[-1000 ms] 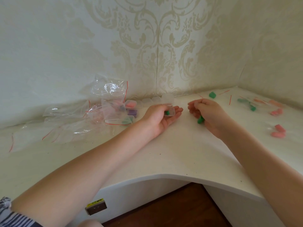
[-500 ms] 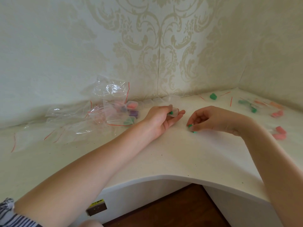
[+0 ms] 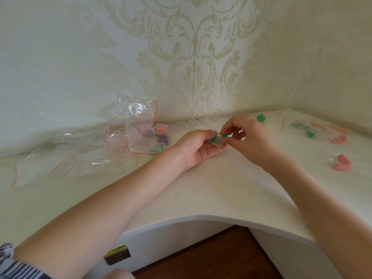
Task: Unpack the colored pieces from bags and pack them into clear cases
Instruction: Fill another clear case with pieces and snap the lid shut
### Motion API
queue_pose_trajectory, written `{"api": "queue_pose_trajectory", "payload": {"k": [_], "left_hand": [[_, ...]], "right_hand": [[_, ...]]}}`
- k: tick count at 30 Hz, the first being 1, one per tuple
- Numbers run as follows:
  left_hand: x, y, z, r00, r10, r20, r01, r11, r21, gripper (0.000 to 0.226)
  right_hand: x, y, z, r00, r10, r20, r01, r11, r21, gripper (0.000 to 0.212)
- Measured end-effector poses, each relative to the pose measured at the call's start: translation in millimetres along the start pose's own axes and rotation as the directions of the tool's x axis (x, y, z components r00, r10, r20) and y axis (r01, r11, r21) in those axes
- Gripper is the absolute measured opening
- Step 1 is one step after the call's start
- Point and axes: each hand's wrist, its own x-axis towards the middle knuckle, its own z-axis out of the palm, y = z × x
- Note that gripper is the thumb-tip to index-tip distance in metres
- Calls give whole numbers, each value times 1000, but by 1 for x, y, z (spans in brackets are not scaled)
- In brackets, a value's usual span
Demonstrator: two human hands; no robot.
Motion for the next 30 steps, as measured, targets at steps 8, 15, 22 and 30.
{"api": "queue_pose_trajectory", "payload": {"k": [8, 15, 22, 30], "left_hand": [[2, 0, 0, 1000, 2, 7, -2, 1000, 4, 17], [-1, 3, -1, 999, -34, 37, 36, 997, -70, 21], [2, 6, -3, 997, -75, 10, 75, 982, -171, 47], [0, 4, -1, 999, -32, -11, 29, 979, -204, 43]], "right_hand": [[-1, -3, 2, 998, 30, 54, -33, 998, 48, 22], [2, -3, 2, 980, 124, -158, -84, 967, 241, 20], [1, -3, 2, 976, 176, -130, -146, 966, 212, 26], [-1, -13, 6, 986, 136, -93, -86, 907, 412, 29]]}}
